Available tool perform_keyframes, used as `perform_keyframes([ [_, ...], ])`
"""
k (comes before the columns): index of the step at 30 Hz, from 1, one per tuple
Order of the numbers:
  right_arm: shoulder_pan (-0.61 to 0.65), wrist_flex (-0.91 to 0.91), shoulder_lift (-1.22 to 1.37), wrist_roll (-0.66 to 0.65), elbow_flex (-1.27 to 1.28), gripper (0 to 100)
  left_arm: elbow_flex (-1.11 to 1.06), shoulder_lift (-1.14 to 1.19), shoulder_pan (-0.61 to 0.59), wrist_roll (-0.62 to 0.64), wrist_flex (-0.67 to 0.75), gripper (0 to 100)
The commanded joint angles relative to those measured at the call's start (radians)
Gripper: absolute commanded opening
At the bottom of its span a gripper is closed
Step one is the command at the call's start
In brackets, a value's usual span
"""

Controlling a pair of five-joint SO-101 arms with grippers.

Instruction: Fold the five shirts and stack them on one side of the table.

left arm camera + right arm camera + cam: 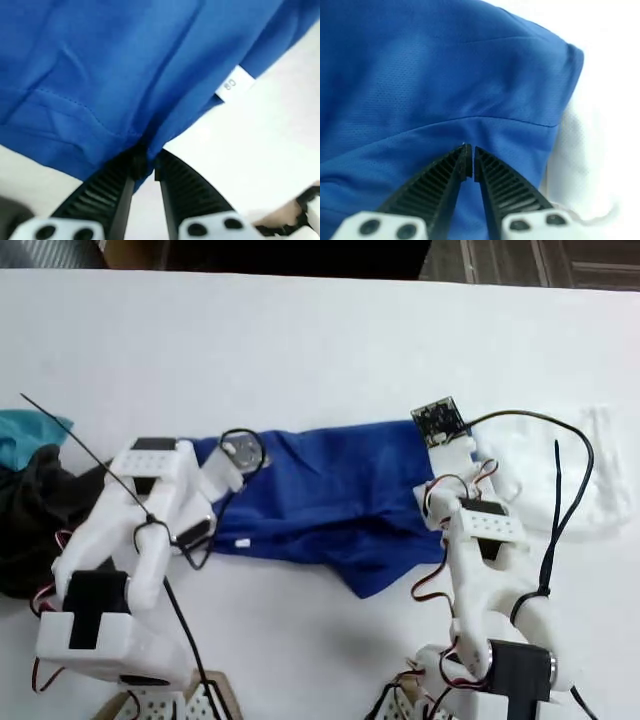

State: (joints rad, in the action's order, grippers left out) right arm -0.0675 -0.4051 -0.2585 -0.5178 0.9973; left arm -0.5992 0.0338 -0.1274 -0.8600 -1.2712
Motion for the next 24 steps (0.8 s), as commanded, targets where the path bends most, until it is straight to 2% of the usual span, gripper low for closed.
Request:
perform_keyframes([
  [1, -0.002, 0.016, 0.001, 0.000, 0.000, 2.1, 0.031, -0.052, -0.009, -0.008, -0.041, 3],
  [5, -0.002, 0.016, 0.001, 0.000, 0.000, 2.1, 0.074, -0.052, -0.008, -0.009, -0.132, 3],
  [10, -0.002, 0.016, 0.001, 0.000, 0.000, 2.1, 0.240, -0.051, -0.044, -0.091, -0.296, 3],
  [14, -0.002, 0.016, 0.001, 0.000, 0.000, 2.1, 0.326, -0.041, -0.101, -0.103, -0.316, 3],
  [19, -0.002, 0.016, 0.001, 0.000, 0.000, 2.1, 0.326, -0.041, -0.106, -0.137, -0.327, 3],
  [21, -0.002, 0.016, 0.001, 0.000, 0.000, 2.1, 0.326, -0.037, -0.103, -0.140, -0.347, 7],
  [24, -0.002, 0.016, 0.001, 0.000, 0.000, 2.1, 0.305, -0.008, -0.106, -0.140, -0.361, 18],
])
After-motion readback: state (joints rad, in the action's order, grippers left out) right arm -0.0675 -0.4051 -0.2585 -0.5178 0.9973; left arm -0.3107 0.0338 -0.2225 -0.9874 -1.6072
